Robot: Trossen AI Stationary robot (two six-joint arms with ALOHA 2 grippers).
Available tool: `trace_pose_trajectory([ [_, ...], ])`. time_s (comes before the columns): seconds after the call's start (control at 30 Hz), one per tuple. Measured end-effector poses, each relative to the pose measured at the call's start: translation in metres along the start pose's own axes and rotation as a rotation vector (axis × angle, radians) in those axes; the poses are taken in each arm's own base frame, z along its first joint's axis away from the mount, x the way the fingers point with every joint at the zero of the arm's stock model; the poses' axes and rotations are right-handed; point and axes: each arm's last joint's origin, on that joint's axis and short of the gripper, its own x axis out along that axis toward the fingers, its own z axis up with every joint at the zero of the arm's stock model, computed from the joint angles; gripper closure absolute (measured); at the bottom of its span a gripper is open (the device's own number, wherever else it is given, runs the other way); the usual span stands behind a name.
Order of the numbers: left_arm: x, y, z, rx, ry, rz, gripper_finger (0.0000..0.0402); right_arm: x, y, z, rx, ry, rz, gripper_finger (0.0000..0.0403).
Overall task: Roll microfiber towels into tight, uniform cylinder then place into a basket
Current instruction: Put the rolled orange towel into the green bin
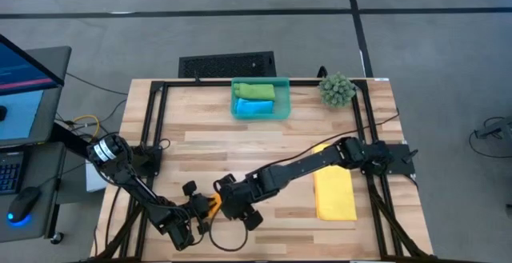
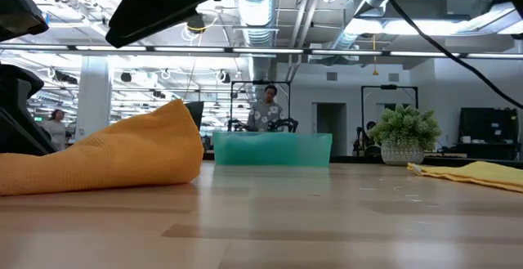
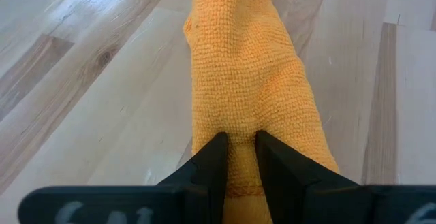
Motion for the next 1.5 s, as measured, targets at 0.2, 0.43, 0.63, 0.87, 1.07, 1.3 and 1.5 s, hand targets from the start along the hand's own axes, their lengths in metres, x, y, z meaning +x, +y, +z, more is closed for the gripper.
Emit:
trace_pose_trajectory([
  [0.2,0.0,0.0,0.0,-0.001,0.0,0.0,0.0325,0.0,-0.004,-0.008,-0.075,0.074,-0.026,0.0163],
  [0.43,0.0,0.0,0.0,0.0,0.001,0.001,0.0325,0.024,-0.014,-0.022,-0.042,0.12,-0.028,0.0175],
  [0.63,0.0,0.0,0.0,0.004,0.002,0.002,0.0325,0.049,-0.01,-0.039,-0.005,0.218,-0.038,0.0185],
  [0.87,0.0,0.001,0.0,0.007,0.005,0.005,0.0325,0.068,-0.019,-0.053,0.047,0.28,-0.102,0.0189],
  [1.07,0.0,0.001,0.0,0.011,0.006,0.006,0.0325,0.078,-0.022,-0.058,0.065,0.277,-0.115,0.0189],
  [1.3,0.0,0.003,-0.001,0.024,0.009,0.018,0.0325,0.089,-0.027,-0.068,0.125,0.297,-0.12,0.0244],
  [1.5,-0.003,0.005,0.002,0.029,0.018,0.018,0.0325,0.09,-0.03,-0.067,0.156,0.277,-0.136,0.0341],
])
